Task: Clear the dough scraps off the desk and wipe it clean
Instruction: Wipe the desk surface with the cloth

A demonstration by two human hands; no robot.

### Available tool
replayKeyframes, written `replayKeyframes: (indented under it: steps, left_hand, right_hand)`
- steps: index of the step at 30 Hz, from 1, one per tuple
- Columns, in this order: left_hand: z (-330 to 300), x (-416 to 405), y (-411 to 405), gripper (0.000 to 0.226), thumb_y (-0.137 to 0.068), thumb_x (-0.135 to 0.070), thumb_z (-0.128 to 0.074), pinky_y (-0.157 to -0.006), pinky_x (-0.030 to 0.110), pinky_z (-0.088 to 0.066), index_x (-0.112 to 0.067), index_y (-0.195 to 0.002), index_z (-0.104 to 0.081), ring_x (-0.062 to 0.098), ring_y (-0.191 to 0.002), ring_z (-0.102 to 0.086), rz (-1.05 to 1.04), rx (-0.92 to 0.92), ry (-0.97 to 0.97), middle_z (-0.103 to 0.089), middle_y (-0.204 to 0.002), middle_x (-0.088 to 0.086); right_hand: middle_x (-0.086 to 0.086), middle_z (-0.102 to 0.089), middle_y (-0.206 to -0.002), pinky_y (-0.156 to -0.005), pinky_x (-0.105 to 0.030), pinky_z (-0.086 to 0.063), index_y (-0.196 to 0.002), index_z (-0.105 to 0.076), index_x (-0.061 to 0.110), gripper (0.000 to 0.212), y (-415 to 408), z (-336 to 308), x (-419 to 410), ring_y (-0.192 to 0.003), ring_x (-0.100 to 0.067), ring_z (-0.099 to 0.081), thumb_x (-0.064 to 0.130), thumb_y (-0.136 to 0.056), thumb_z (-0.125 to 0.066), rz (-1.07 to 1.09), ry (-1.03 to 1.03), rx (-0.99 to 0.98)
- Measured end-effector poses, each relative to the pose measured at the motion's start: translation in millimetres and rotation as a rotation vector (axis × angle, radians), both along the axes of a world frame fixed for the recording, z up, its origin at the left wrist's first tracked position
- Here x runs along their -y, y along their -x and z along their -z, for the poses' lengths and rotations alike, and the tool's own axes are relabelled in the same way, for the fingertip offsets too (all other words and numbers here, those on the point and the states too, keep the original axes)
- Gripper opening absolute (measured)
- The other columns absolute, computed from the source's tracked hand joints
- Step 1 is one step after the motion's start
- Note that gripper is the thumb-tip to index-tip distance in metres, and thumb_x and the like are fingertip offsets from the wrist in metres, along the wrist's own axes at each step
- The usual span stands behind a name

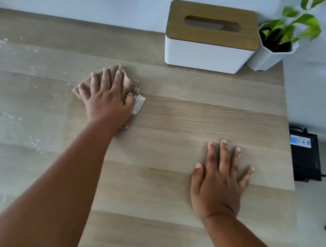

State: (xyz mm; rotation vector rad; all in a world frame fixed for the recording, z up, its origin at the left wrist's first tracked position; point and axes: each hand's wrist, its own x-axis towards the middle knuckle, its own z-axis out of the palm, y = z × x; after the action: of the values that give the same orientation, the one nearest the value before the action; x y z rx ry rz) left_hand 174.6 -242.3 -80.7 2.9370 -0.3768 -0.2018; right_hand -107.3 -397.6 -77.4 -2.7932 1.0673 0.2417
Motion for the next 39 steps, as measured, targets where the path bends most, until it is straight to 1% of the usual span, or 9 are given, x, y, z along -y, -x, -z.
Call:
replayKeyframes:
  steps: [3,7,13,19,22,25,28,33,39]
  left_hand:
    - [-3.3,24.3,-5.8,0.08,-0.086,-0.054,-0.029,-0.126,0.06,0.0,-0.032,-0.162,-0.021,0.028,-0.16,-0.005,0.134,-0.017,0.015,-0.012,-0.173,-0.002]
    - [-2.7,28.0,33.5,0.076,-0.091,-0.059,-0.039,-0.128,0.052,-0.005,-0.033,-0.162,-0.027,0.023,-0.16,-0.007,0.444,0.016,0.011,-0.015,-0.172,-0.005]
    - [5.3,-35.8,145.3,0.064,-0.097,-0.049,-0.05,-0.124,0.057,-0.022,-0.022,-0.155,-0.046,0.025,-0.158,-0.02,0.641,0.113,0.14,-0.029,-0.168,0.0]
    - [8.0,-115.9,176.7,0.066,-0.095,-0.048,-0.051,-0.12,0.065,-0.025,-0.025,-0.156,-0.043,0.029,-0.157,-0.023,0.472,0.123,0.145,-0.029,-0.169,0.001]
    - [5.4,-105.3,129.5,0.065,-0.091,-0.044,-0.047,-0.123,0.063,-0.02,-0.023,-0.153,-0.048,0.032,-0.155,-0.026,0.196,0.122,0.119,-0.035,-0.166,0.006]
    - [2.4,-76.0,54.7,0.072,-0.088,-0.049,-0.041,-0.125,0.064,-0.008,-0.025,-0.156,-0.038,0.035,-0.157,-0.016,-0.143,0.035,0.096,-0.027,-0.169,0.006]
    - [0.3,-39.2,-17.3,0.076,-0.088,-0.049,-0.037,-0.124,0.065,-0.002,-0.026,-0.16,-0.029,0.033,-0.158,-0.009,-0.207,-0.024,0.083,-0.018,-0.171,0.005]
    - [-5.2,23.3,-60.7,0.076,-0.09,-0.051,-0.035,-0.126,0.059,-0.001,-0.032,-0.162,-0.021,0.027,-0.16,-0.004,0.072,-0.062,-0.002,-0.01,-0.173,-0.002]
    - [-2.2,20.6,24.0,0.074,-0.091,-0.055,-0.036,-0.127,0.053,-0.009,-0.029,-0.16,-0.033,0.026,-0.16,-0.012,0.476,0.03,0.022,-0.02,-0.171,-0.001]
  right_hand:
    - [0.003,0.003,-0.174,-0.123,-0.068,0.002,-0.164,-0.011,0.031,0.068,0.4,0.2,1.1,-0.159,-0.029,0.013,0.051,-0.1,-0.01,0.011,-0.005,0.0]
    - [0.001,-0.005,-0.174,-0.122,-0.069,0.0,-0.164,-0.019,0.029,0.067,0.6,-0.3,-1.3,-0.16,-0.031,0.007,0.05,-0.1,-0.015,0.025,0.012,0.027]
    - [0.0,-0.011,-0.173,-0.121,-0.071,-0.002,-0.161,-0.029,0.028,0.066,0.5,3.0,-0.7,-0.16,-0.032,0.001,0.048,-0.098,-0.023,0.027,0.015,0.033]
    - [-0.001,-0.011,-0.173,-0.121,-0.072,-0.003,-0.161,-0.029,0.028,0.066,-0.2,3.2,-1.9,-0.16,-0.032,0.001,0.048,-0.099,-0.022,0.025,0.023,0.053]
    - [0.0,-0.012,-0.173,-0.121,-0.071,-0.003,-0.161,-0.029,0.027,0.066,0.8,3.3,-1.7,-0.16,-0.032,0.0,0.048,-0.1,-0.022,0.024,0.021,0.062]
    - [0.0,-0.012,-0.173,-0.121,-0.071,-0.005,-0.161,-0.029,0.027,0.065,0.9,3.7,-1.4,-0.16,-0.032,-0.001,0.047,-0.1,-0.024,0.023,0.031,0.066]
    - [0.0,-0.01,-0.173,-0.122,-0.071,-0.004,-0.162,-0.026,0.027,0.065,0.1,3.6,-1.0,-0.16,-0.032,0.001,0.048,-0.101,-0.023,0.011,0.028,0.054]
    - [0.001,-0.007,-0.173,-0.122,-0.069,-0.001,-0.163,-0.023,0.029,0.066,1.5,4.3,0.7,-0.16,-0.03,0.004,0.049,-0.1,-0.019,0.018,0.023,0.037]
    - [0.0,-0.012,-0.173,-0.121,-0.07,-0.006,-0.162,-0.027,0.027,0.065,2.2,5.2,-0.5,-0.16,-0.032,-0.002,0.048,-0.101,-0.023,0.015,0.044,0.064]
